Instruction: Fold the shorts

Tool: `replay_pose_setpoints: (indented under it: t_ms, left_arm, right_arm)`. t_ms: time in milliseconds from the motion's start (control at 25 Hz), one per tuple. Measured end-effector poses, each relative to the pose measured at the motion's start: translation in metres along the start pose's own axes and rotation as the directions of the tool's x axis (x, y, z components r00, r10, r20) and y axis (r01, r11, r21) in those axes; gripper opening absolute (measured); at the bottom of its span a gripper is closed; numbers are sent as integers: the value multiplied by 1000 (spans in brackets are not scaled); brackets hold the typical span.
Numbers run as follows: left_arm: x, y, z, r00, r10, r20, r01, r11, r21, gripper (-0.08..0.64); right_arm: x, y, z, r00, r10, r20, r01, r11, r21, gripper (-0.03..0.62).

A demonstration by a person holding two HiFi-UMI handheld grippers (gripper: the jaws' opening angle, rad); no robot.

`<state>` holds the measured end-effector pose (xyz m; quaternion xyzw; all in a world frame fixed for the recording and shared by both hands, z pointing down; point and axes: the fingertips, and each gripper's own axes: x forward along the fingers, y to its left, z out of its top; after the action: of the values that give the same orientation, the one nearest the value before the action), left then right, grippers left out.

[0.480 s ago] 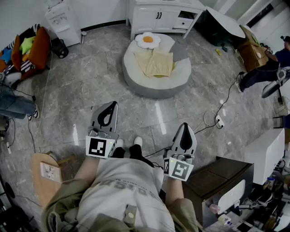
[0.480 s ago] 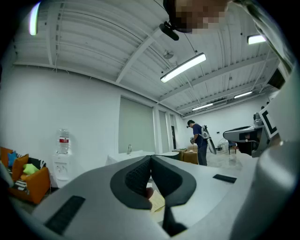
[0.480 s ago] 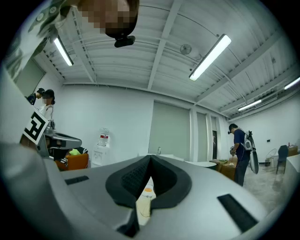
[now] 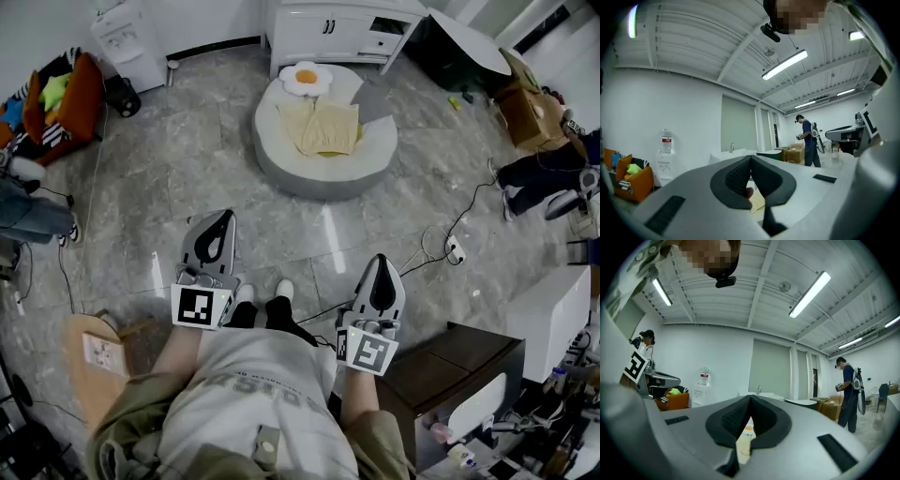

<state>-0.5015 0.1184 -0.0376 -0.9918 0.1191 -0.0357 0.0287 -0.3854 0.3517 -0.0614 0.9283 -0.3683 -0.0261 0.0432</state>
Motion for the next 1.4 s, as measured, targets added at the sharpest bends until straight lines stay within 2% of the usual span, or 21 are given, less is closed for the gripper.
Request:
replay_pose_setpoints:
  t_ms: [320, 560, 640, 720, 760, 800, 840, 1040, 1280, 1400]
  left_arm:
    - [28, -15, -1, 1000, 12, -19, -12, 1000, -6, 15]
    - [61, -24, 10, 998, 56, -9, -56, 998, 17, 15]
    - [71, -25, 13, 999, 49, -22, -49, 998, 32, 17]
    - [79, -25, 14, 999, 38, -35, -36, 999, 38, 18]
    - [83, -25, 13, 999, 28, -39, -26, 999, 32, 58]
    - [87, -26, 12, 999, 13, -43, -12, 1000, 26, 184]
    - [91, -27, 11, 999, -1, -47, 2, 1000, 23, 280]
    - [113, -27, -3, 995, -31, -100, 38, 997, 72, 308]
    - [165, -9, -24, 990, -46, -135, 52, 998, 41, 308]
    - [205, 7, -19, 987, -67, -147, 77, 995, 66, 308]
  right_arm:
    - [21, -26, -7, 1000, 22, -14, -22, 1000, 8, 17]
    - [46, -67, -13, 998, 66, 18, -68, 982, 175, 18]
    - [57, -75, -11, 992, 120, 27, -124, 968, 217, 262]
    - [66, -82, -9, 989, 142, 40, -147, 963, 227, 274]
    - [70, -85, -9, 989, 141, 41, -146, 964, 222, 279]
    - [74, -88, -11, 990, 137, 39, -143, 965, 219, 279]
    - [77, -91, -13, 990, 134, 38, -139, 965, 221, 279]
    - [99, -101, -27, 990, 140, 8, -138, 961, 238, 281]
    - [147, -109, -49, 990, 140, -35, -127, 963, 237, 281]
    - [182, -114, -49, 992, 118, -42, -104, 962, 252, 281]
